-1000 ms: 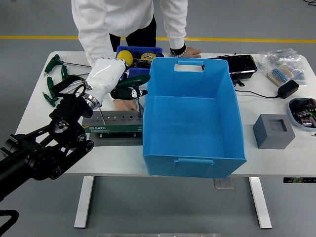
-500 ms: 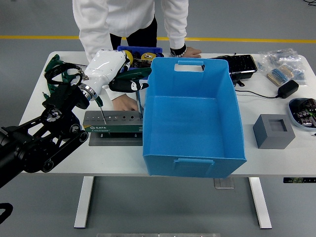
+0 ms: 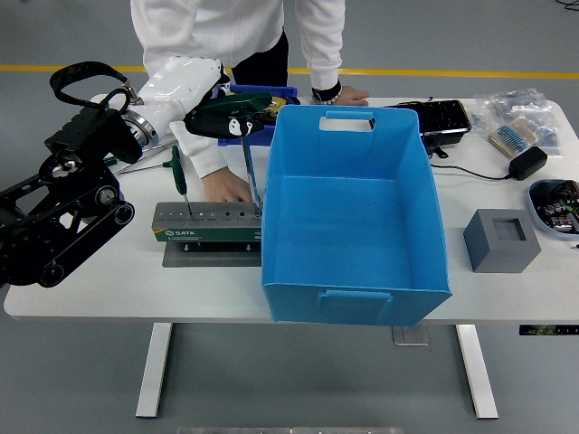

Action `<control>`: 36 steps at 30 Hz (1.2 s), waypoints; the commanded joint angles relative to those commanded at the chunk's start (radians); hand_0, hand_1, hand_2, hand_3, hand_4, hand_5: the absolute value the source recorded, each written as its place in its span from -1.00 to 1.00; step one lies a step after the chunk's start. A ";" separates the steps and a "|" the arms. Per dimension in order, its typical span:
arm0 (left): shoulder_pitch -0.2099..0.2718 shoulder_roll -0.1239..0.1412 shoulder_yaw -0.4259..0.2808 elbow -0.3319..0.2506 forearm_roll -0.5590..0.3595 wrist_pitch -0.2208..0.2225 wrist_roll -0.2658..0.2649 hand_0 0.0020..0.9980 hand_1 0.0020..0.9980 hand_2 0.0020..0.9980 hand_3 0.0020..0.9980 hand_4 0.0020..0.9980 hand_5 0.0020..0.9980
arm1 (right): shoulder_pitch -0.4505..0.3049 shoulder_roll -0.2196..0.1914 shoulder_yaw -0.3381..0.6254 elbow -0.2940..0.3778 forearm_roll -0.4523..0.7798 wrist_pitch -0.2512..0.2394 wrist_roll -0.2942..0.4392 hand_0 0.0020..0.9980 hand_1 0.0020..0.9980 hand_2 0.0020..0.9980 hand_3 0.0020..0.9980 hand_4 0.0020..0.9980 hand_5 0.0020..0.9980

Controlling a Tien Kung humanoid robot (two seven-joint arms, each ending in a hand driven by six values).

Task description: Lift tool from toolbox,place it in box,lift tool from toolbox,place it in box

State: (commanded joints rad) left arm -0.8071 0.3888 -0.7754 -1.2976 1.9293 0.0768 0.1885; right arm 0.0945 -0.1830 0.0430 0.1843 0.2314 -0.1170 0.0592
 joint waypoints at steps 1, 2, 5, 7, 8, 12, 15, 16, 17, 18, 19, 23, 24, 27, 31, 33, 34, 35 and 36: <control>-0.007 0.005 0.002 -0.008 -0.002 -0.006 0.001 -0.96 -1.00 -0.91 -0.91 0.83 0.20 | 0.000 0.000 0.000 0.000 0.001 0.000 0.000 0.49 0.47 0.52 0.40 0.94 0.58; -0.012 0.009 0.003 -0.014 -0.003 -0.011 0.002 -0.96 -1.00 -0.91 -0.90 0.83 0.20 | 0.000 0.000 -0.002 0.000 0.002 0.000 0.000 0.49 0.47 0.52 0.40 0.94 0.57; -0.046 0.029 0.013 -0.040 -0.002 -0.021 0.002 -0.96 -1.00 -0.91 -0.90 0.83 0.20 | 0.000 0.000 -0.001 0.000 0.001 0.000 0.000 0.49 0.47 0.52 0.40 0.94 0.57; -0.067 0.040 0.021 -0.051 0.010 -0.021 0.001 -0.96 -1.00 -0.91 -0.90 0.83 0.20 | 0.000 0.000 -0.002 -0.001 0.002 0.000 -0.001 0.49 0.47 0.52 0.40 0.94 0.57; -0.084 0.049 0.025 -0.059 0.018 -0.021 0.002 -0.96 -1.00 -0.91 -0.90 0.82 0.20 | 0.000 0.000 -0.001 -0.001 0.002 0.000 -0.001 0.49 0.47 0.52 0.39 0.94 0.57; -0.127 0.065 0.027 -0.074 0.034 -0.013 0.002 -0.96 -1.00 -0.91 -0.90 0.82 0.20 | 0.001 -0.001 -0.003 -0.001 0.003 -0.001 0.000 0.49 0.47 0.52 0.39 0.94 0.57; -0.157 0.065 0.023 -0.075 0.040 -0.005 0.003 -0.96 -1.00 -0.91 -0.90 0.82 0.21 | 0.001 -0.001 -0.004 -0.001 0.003 -0.001 0.000 0.49 0.47 0.52 0.39 0.94 0.57; -0.168 0.061 0.021 -0.073 0.041 -0.002 0.003 -0.96 -1.00 -0.91 -0.90 0.82 0.21 | 0.002 -0.002 -0.005 -0.001 0.003 -0.001 0.000 0.49 0.47 0.52 0.39 0.94 0.57; -0.176 0.057 0.019 -0.071 0.041 0.001 0.003 -0.96 -1.00 -0.91 -0.90 0.82 0.21 | 0.002 -0.002 -0.006 -0.001 0.003 -0.001 0.000 0.49 0.47 0.52 0.39 0.94 0.57; -0.183 0.052 0.017 -0.069 0.042 0.002 0.002 -0.96 -1.00 -0.91 -0.90 0.82 0.21 | 0.002 -0.002 -0.006 -0.001 0.003 -0.001 0.000 0.49 0.47 0.52 0.39 0.94 0.57; -0.193 0.041 0.015 -0.065 0.040 0.006 0.002 -0.96 -1.00 -0.91 -0.90 0.82 0.21 | 0.003 -0.002 -0.007 0.000 0.003 -0.001 0.000 0.49 0.47 0.52 0.39 0.94 0.57; -0.214 -0.001 0.017 -0.053 0.025 0.017 -0.002 -0.96 -1.00 -0.91 -0.90 0.82 0.21 | 0.004 -0.004 -0.011 0.000 0.004 0.000 0.000 0.49 0.47 0.52 0.39 0.94 0.57; -0.219 -0.016 0.020 -0.048 0.021 0.019 -0.003 -0.96 -1.00 -0.91 -0.90 0.82 0.21 | 0.005 -0.004 -0.012 0.000 0.005 -0.001 0.000 0.49 0.47 0.52 0.39 0.94 0.57; -0.227 -0.057 0.038 -0.037 0.010 0.028 -0.004 -0.96 -1.00 -0.91 -0.90 0.82 0.22 | 0.007 -0.006 -0.017 0.000 0.006 -0.001 0.001 0.49 0.47 0.52 0.39 0.94 0.57; -0.228 -0.111 0.077 -0.014 -0.017 0.042 -0.010 -0.96 -1.00 -0.91 -0.90 0.82 0.22 | 0.010 -0.008 -0.021 0.001 0.007 -0.002 0.001 0.49 0.47 0.52 0.39 0.94 0.57; -0.224 -0.137 0.106 0.001 -0.033 0.050 -0.014 -0.96 -1.00 -0.91 -0.90 0.81 0.22 | 0.011 -0.009 -0.023 0.001 0.009 -0.002 0.001 0.49 0.47 0.52 0.39 0.94 0.57; -0.222 -0.147 0.122 0.010 -0.042 0.056 -0.018 -0.96 -1.00 -0.91 -0.90 0.81 0.22 | 0.012 -0.009 -0.023 0.001 0.009 -0.002 0.002 0.49 0.47 0.52 0.39 0.94 0.57; -0.220 -0.158 0.147 0.020 -0.054 0.062 -0.023 -0.96 -1.00 -0.91 -0.90 0.81 0.22 | 0.012 -0.009 -0.023 0.001 0.009 -0.003 0.002 0.49 0.47 0.52 0.39 0.94 0.57; -0.219 -0.163 0.165 0.026 -0.061 0.067 -0.026 -0.96 -1.00 -0.91 -0.90 0.81 0.22 | 0.013 -0.009 -0.024 0.001 0.010 -0.003 0.003 0.49 0.47 0.52 0.39 0.94 0.57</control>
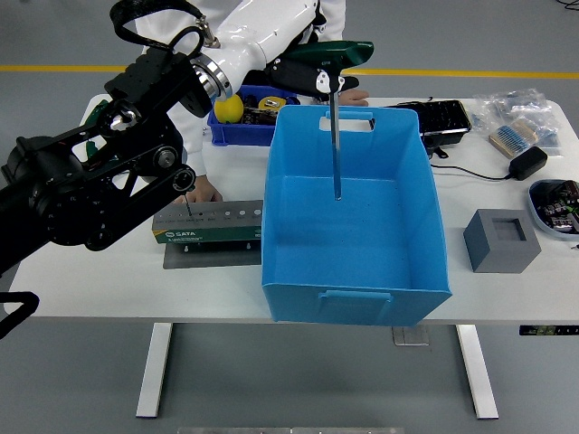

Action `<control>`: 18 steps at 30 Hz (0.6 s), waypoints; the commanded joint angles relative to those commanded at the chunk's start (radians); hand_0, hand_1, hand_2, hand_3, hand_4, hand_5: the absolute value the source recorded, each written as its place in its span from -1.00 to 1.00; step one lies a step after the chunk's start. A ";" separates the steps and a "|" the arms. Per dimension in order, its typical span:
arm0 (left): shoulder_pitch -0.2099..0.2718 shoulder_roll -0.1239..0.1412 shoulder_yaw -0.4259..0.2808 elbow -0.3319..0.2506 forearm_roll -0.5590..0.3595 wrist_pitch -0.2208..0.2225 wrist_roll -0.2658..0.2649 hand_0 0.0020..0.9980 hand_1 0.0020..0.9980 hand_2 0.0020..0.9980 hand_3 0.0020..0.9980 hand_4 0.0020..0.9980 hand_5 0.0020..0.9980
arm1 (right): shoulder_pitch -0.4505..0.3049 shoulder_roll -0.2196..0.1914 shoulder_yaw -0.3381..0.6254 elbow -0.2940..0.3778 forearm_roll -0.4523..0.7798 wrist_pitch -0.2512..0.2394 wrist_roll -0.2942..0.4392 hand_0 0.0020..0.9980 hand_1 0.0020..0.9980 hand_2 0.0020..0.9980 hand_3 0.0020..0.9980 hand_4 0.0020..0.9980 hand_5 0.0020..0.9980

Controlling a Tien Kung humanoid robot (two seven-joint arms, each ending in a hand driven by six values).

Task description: Lift tool from toolbox,place it in box,lift tool from toolbox,place it in box

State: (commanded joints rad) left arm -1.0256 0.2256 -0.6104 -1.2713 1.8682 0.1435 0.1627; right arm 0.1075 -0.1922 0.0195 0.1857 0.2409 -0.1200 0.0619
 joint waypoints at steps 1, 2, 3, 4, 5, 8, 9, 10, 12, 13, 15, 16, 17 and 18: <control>0.001 -0.005 0.023 0.008 -0.008 0.005 -0.004 -0.96 -1.00 -0.91 -0.90 0.81 0.22 | 0.001 0.000 0.000 0.000 0.000 0.000 0.000 0.49 0.47 0.52 0.39 0.94 0.57; 0.001 -0.012 0.054 0.020 -0.019 0.010 -0.008 -0.96 -1.00 -0.90 -0.90 0.81 0.22 | 0.002 -0.001 0.001 0.000 -0.001 -0.001 0.001 0.49 0.47 0.52 0.39 0.94 0.56; 0.001 -0.016 0.079 0.028 -0.026 0.013 -0.010 -0.96 -1.00 -0.90 -0.90 0.81 0.22 | 0.002 -0.001 0.002 0.001 -0.001 -0.001 0.001 0.49 0.47 0.52 0.39 0.94 0.56; 0.000 -0.021 0.103 0.038 -0.033 0.018 -0.014 -0.96 -1.00 -0.90 -0.90 0.81 0.22 | 0.003 -0.002 0.001 0.001 0.000 -0.002 0.002 0.49 0.47 0.52 0.39 0.94 0.56; -0.001 -0.026 0.128 0.050 -0.044 0.026 -0.020 -0.96 -1.00 -0.90 -0.90 0.81 0.22 | 0.003 -0.002 0.001 0.001 0.000 -0.002 0.002 0.49 0.47 0.52 0.39 0.94 0.56; -0.005 -0.043 0.193 0.092 -0.081 0.066 -0.050 -0.93 -1.00 -0.87 -0.87 0.81 0.22 | 0.003 -0.002 -0.001 0.001 0.001 -0.003 0.003 0.49 0.47 0.52 0.39 0.94 0.56; -0.007 -0.051 0.212 0.110 -0.102 0.078 -0.059 -0.93 -1.00 -0.87 -0.87 0.81 0.22 | 0.003 -0.003 0.000 0.001 0.000 -0.003 0.003 0.49 0.47 0.52 0.39 0.94 0.56; -0.008 -0.061 0.235 0.134 -0.130 0.089 -0.072 -0.93 -1.00 -0.87 -0.87 0.81 0.22 | 0.003 -0.003 -0.001 0.001 0.000 -0.003 0.003 0.49 0.47 0.52 0.39 0.94 0.56; -0.011 -0.071 0.259 0.161 -0.163 0.104 -0.085 -0.93 -1.00 -0.87 -0.87 0.81 0.22 | 0.003 -0.004 -0.002 0.001 0.001 -0.004 0.004 0.49 0.47 0.52 0.39 0.94 0.56; -0.016 -0.081 0.282 0.181 -0.184 0.116 -0.098 -0.93 -1.00 -0.87 -0.87 0.81 0.22 | 0.003 -0.004 -0.002 0.001 0.002 -0.004 0.004 0.49 0.47 0.52 0.39 0.94 0.56; -0.022 -0.096 0.316 0.205 -0.210 0.127 -0.113 -0.83 -0.99 -0.79 -0.78 0.81 0.22 | 0.002 -0.005 -0.002 0.001 0.002 -0.004 0.004 0.49 0.47 0.52 0.39 0.94 0.57; -0.026 -0.105 0.332 0.215 -0.223 0.130 -0.121 -0.83 -0.99 -0.79 -0.78 0.81 0.22 | 0.003 -0.006 -0.002 0.001 0.001 -0.004 0.004 0.49 0.47 0.52 0.39 0.94 0.57; -0.028 -0.112 0.340 0.221 -0.231 0.130 -0.128 -0.83 -0.99 -0.79 -0.78 0.81 0.22 | 0.004 -0.007 -0.003 0.001 0.000 -0.004 0.004 0.49 0.47 0.52 0.39 0.94 0.57; -0.030 -0.116 0.344 0.225 -0.236 0.128 -0.132 -0.83 -0.99 -0.79 -0.78 0.81 0.22 | 0.004 -0.008 -0.004 0.001 0.000 -0.004 0.004 0.49 0.47 0.52 0.39 0.94 0.57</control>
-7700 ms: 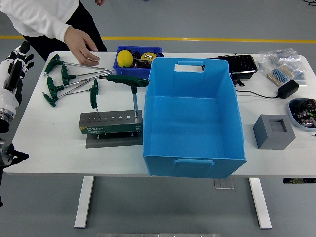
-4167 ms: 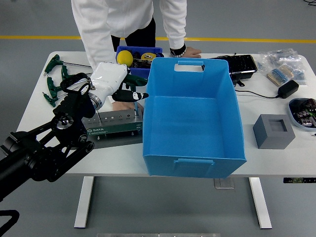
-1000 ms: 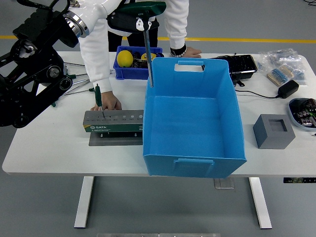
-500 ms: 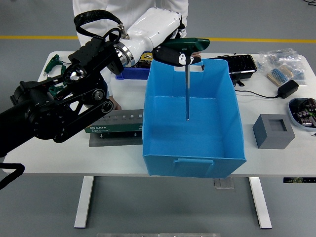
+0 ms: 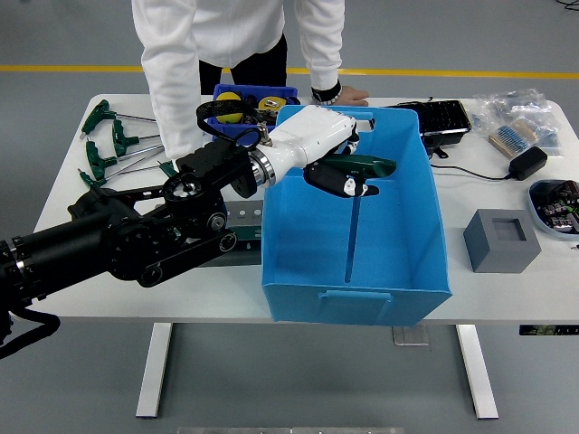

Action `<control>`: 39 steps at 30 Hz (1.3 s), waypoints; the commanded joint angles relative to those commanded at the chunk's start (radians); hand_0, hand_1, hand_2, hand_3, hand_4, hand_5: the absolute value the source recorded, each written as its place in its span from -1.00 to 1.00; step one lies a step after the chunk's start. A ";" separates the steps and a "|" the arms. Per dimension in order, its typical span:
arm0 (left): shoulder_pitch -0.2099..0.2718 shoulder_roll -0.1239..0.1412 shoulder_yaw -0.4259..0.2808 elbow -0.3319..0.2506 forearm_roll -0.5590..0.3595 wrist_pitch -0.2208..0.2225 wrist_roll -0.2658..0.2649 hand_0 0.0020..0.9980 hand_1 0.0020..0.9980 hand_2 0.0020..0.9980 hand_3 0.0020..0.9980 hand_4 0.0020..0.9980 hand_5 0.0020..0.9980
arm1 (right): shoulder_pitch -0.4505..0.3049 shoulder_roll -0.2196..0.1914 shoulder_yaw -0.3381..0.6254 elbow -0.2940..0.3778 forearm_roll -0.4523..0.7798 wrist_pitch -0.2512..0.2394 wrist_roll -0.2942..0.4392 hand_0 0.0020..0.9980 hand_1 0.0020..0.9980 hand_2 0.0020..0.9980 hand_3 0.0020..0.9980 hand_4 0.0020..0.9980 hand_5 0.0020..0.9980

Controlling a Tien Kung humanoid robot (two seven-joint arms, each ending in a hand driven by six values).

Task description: Lift tool from toolbox,place it in box,lift tool from toolbox,place it in box

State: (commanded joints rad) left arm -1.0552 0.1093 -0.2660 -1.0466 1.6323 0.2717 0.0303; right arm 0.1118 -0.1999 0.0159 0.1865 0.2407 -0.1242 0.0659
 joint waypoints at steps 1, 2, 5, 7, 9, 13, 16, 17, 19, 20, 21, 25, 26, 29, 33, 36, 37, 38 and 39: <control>0.000 -0.004 0.002 0.003 -0.006 -0.003 -0.004 -0.83 -0.99 -0.79 -0.78 0.81 0.22 | 0.000 -0.001 0.000 0.000 -0.002 0.000 0.000 0.49 0.47 0.52 0.39 0.94 0.57; -0.001 -0.010 0.003 0.008 -0.015 -0.012 -0.007 -0.78 -0.90 -0.72 -0.69 0.81 0.21 | 0.000 -0.002 -0.002 0.000 -0.003 0.000 -0.001 0.49 0.47 0.52 0.39 0.93 0.57; -0.004 -0.027 0.010 0.033 -0.037 -0.021 -0.014 -0.78 -0.90 -0.72 -0.69 0.81 0.21 | 0.001 -0.005 -0.003 0.001 -0.005 -0.001 -0.001 0.49 0.47 0.52 0.39 0.93 0.57; -0.007 -0.037 0.022 0.055 -0.050 -0.020 -0.021 -0.78 -0.90 -0.72 -0.69 0.81 0.21 | 0.003 -0.006 -0.004 0.001 -0.006 -0.001 -0.001 0.49 0.47 0.52 0.39 0.93 0.57; -0.009 -0.044 0.033 0.069 -0.056 -0.021 -0.026 -0.69 -0.74 -0.55 -0.48 0.81 0.20 | 0.004 -0.006 -0.005 0.001 -0.007 -0.001 -0.002 0.49 0.47 0.52 0.39 0.93 0.57; -0.013 -0.064 0.049 0.106 -0.054 -0.035 -0.045 -0.69 -0.74 -0.55 -0.48 0.81 0.20 | 0.008 -0.008 -0.005 0.002 -0.007 -0.003 -0.001 0.49 0.47 0.52 0.39 0.93 0.57; -0.020 -0.078 0.048 0.135 -0.067 -0.056 -0.052 -0.64 -0.53 -0.25 -0.19 0.81 0.14 | 0.010 -0.008 -0.005 0.002 -0.005 -0.003 0.001 0.48 0.47 0.52 0.38 0.93 0.57; -0.023 -0.081 0.046 0.140 -0.068 -0.058 -0.057 -0.64 -0.53 -0.25 -0.19 0.81 0.14 | 0.011 -0.009 -0.005 0.002 -0.005 -0.004 0.001 0.48 0.47 0.52 0.38 0.93 0.57; -0.028 -0.086 0.041 0.144 -0.067 -0.059 -0.066 -0.64 -0.53 -0.25 -0.19 0.81 0.14 | 0.012 -0.010 -0.005 0.002 -0.006 -0.004 0.002 0.48 0.47 0.52 0.38 0.93 0.57; -0.030 -0.088 0.039 0.145 -0.064 -0.059 -0.070 -0.47 -0.21 0.00 -0.07 0.91 0.15 | 0.012 -0.010 -0.004 0.002 -0.006 -0.005 0.002 0.48 0.47 0.52 0.38 0.93 0.57; -0.033 -0.092 0.033 0.147 -0.058 -0.057 -0.076 -0.47 -0.21 0.00 -0.07 0.91 0.15 | 0.013 -0.010 -0.003 0.002 -0.007 -0.005 0.002 0.48 0.47 0.52 0.38 0.93 0.57; -0.045 -0.104 0.011 0.148 -0.047 -0.047 -0.093 -0.47 -0.21 0.00 -0.07 0.91 0.15 | 0.016 -0.012 0.002 0.004 -0.015 -0.006 0.001 0.48 0.47 0.52 0.38 0.93 0.57; -0.048 -0.107 0.004 0.148 -0.041 -0.040 -0.098 -0.28 -0.04 0.17 -0.01 0.95 0.14 | 0.016 -0.012 0.004 0.004 -0.019 -0.007 0.000 0.48 0.46 0.52 0.38 0.93 0.57; -0.060 -0.109 -0.016 0.147 -0.030 -0.023 -0.107 -0.28 -0.04 0.17 -0.01 0.95 0.14 | 0.016 -0.014 0.009 0.005 -0.028 -0.008 -0.002 0.48 0.46 0.52 0.38 0.93 0.57; -0.072 -0.109 -0.047 0.149 -0.012 -0.004 -0.108 -0.17 0.05 0.24 0.03 0.95 0.12 | 0.015 -0.015 0.016 0.007 -0.038 -0.009 -0.005 0.48 0.46 0.52 0.38 0.93 0.57; -0.075 -0.102 -0.071 0.152 -0.004 0.004 -0.105 -0.17 0.05 0.24 0.03 0.95 0.12 | 0.014 -0.016 0.014 0.007 -0.035 -0.009 -0.003 0.48 0.46 0.52 0.38 0.93 0.57; -0.074 -0.097 -0.083 0.154 0.001 0.006 -0.103 -0.17 0.05 0.24 0.03 0.95 0.12 | 0.013 -0.016 0.013 0.008 -0.032 -0.009 -0.002 0.48 0.46 0.52 0.38 0.93 0.57; -0.073 -0.093 -0.093 0.155 0.006 0.009 -0.102 -0.10 0.09 0.29 0.05 0.95 0.09 | 0.012 -0.016 0.012 0.008 -0.030 -0.009 -0.002 0.48 0.46 0.52 0.38 0.93 0.57; -0.072 -0.091 -0.101 0.157 0.010 0.011 -0.101 -0.10 0.09 0.29 0.05 0.95 0.09 | 0.012 -0.015 0.012 0.008 -0.029 -0.009 -0.001 0.48 0.46 0.52 0.38 0.93 0.57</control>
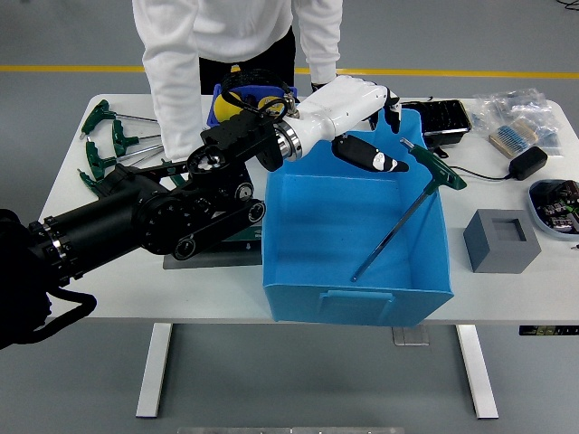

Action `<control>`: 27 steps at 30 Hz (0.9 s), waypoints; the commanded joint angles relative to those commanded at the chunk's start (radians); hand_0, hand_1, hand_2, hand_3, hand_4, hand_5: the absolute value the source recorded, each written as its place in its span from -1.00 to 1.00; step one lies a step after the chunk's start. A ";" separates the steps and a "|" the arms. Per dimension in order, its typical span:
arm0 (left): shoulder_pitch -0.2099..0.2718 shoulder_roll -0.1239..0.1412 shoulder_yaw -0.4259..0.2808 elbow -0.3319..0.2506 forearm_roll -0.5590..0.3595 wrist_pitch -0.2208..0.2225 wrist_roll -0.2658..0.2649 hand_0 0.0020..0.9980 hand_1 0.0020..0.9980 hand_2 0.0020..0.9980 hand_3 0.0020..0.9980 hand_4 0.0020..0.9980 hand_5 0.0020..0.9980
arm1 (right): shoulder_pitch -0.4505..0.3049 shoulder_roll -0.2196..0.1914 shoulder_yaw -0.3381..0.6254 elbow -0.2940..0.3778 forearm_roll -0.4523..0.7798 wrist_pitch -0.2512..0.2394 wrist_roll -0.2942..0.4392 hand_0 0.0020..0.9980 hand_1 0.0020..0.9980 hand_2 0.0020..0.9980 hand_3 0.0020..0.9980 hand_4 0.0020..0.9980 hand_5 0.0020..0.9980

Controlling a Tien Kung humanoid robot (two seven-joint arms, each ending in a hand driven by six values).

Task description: Lift tool from toolbox,place it in box,lift tool from toolbox,place it in box

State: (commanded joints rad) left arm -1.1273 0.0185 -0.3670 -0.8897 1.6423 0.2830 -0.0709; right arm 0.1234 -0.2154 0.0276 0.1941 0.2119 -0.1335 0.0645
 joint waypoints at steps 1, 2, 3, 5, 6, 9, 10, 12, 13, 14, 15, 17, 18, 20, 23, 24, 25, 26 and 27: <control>0.002 0.005 -0.017 0.003 0.005 0.006 0.001 -0.10 0.09 0.29 0.05 0.95 0.09 | -0.001 0.001 0.000 0.000 0.001 0.000 0.000 0.48 0.46 0.52 0.38 0.93 0.57; 0.005 0.009 -0.034 0.004 0.011 0.010 0.003 -0.10 0.09 0.29 0.05 0.95 0.09 | -0.001 0.001 0.001 0.000 0.001 -0.001 0.000 0.48 0.46 0.52 0.38 0.93 0.57; 0.009 0.014 -0.052 0.003 0.016 0.013 0.004 -0.10 0.09 0.29 0.05 0.95 0.09 | -0.002 0.002 0.002 -0.001 0.000 -0.001 0.000 0.48 0.46 0.52 0.38 0.93 0.57; 0.016 0.022 -0.083 -0.003 0.023 0.016 0.006 -0.09 0.11 0.30 0.07 0.95 0.08 | -0.003 0.002 0.002 -0.001 0.000 -0.001 0.000 0.48 0.46 0.52 0.38 0.93 0.57; 0.021 0.028 -0.102 -0.008 0.029 0.017 0.008 -0.09 0.11 0.30 0.07 0.95 0.08 | -0.004 0.003 0.003 -0.001 0.000 -0.001 0.000 0.48 0.46 0.52 0.38 0.93 0.57; 0.039 0.050 -0.145 -0.030 0.057 0.011 0.020 -0.09 0.11 0.30 0.07 0.95 0.08 | -0.006 0.005 0.000 -0.002 0.004 -0.001 0.000 0.48 0.46 0.52 0.38 0.93 0.57; 0.044 0.057 -0.157 -0.038 0.068 0.007 0.026 -0.09 0.11 0.30 0.07 0.95 0.08 | -0.007 0.005 -0.001 -0.002 0.007 -0.001 0.001 0.48 0.46 0.52 0.38 0.93 0.57; 0.061 0.078 -0.183 -0.066 0.095 -0.009 0.037 -0.09 0.11 0.30 0.09 0.99 0.14 | -0.009 0.008 -0.001 -0.004 0.012 -0.001 0.001 0.47 0.46 0.52 0.38 0.93 0.57; 0.071 0.092 -0.192 -0.084 0.108 -0.019 0.042 -0.09 0.11 0.30 0.09 0.99 0.14 | -0.010 0.009 -0.003 -0.004 0.016 -0.001 0.001 0.47 0.46 0.52 0.38 0.93 0.57; 0.079 0.106 -0.199 -0.099 0.121 -0.030 0.048 -0.09 0.11 0.30 0.09 0.99 0.14 | -0.011 0.010 -0.005 -0.004 0.020 -0.001 0.002 0.47 0.46 0.52 0.38 0.93 0.57; 0.086 0.118 -0.203 -0.112 0.134 -0.044 0.054 -0.09 0.11 0.30 0.09 0.99 0.14 | -0.012 0.011 -0.006 -0.005 0.023 0.000 0.002 0.47 0.46 0.52 0.38 0.93 0.57; 0.105 0.156 -0.208 -0.143 0.167 -0.090 0.072 -0.13 0.06 0.22 0.08 1.00 0.19 | -0.014 0.012 -0.012 -0.005 0.034 0.001 0.005 0.47 0.45 0.52 0.37 0.92 0.57; 0.111 0.173 -0.207 -0.154 0.181 -0.115 0.083 -0.13 0.06 0.22 0.08 1.00 0.19 | -0.016 0.012 -0.013 -0.006 0.038 0.001 0.006 0.47 0.45 0.52 0.37 0.92 0.57; 0.121 0.204 -0.206 -0.175 0.207 -0.163 0.100 -0.13 0.06 0.22 0.08 1.00 0.19 | -0.017 0.014 -0.013 -0.007 0.042 0.001 0.006 0.47 0.45 0.52 0.37 0.92 0.57; 0.142 0.259 -0.213 -0.217 0.228 -0.247 0.114 -0.11 0.07 0.22 0.08 1.00 0.32 | -0.017 0.015 -0.013 -0.007 0.043 0.001 0.005 0.48 0.46 0.51 0.37 0.92 0.57; 0.152 0.283 -0.219 -0.234 0.231 -0.276 0.114 -0.11 0.07 0.22 0.08 1.00 0.32 | -0.017 0.015 -0.015 -0.007 0.044 0.001 0.005 0.48 0.46 0.51 0.37 0.92 0.57; 0.157 0.297 -0.223 -0.243 0.234 -0.295 0.115 -0.11 0.07 0.22 0.08 1.00 0.32 | -0.017 0.015 -0.016 -0.007 0.045 0.001 0.005 0.48 0.46 0.51 0.37 0.92 0.57; 0.162 0.311 -0.226 -0.251 0.238 -0.314 0.118 -0.11 0.07 0.22 0.08 1.00 0.32 | -0.017 0.015 -0.016 -0.007 0.047 0.001 0.005 0.48 0.46 0.51 0.37 0.92 0.57; 0.170 0.334 -0.230 -0.265 0.245 -0.338 0.123 -0.11 0.07 0.22 0.08 1.00 0.32 | -0.018 0.016 -0.016 -0.007 0.051 0.001 0.005 0.48 0.46 0.51 0.37 0.92 0.57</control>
State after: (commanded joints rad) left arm -0.9574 0.3522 -0.5973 -1.1546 1.8877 -0.0554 0.0518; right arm 0.1055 -0.1992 0.0114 0.1868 0.2625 -0.1321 0.0698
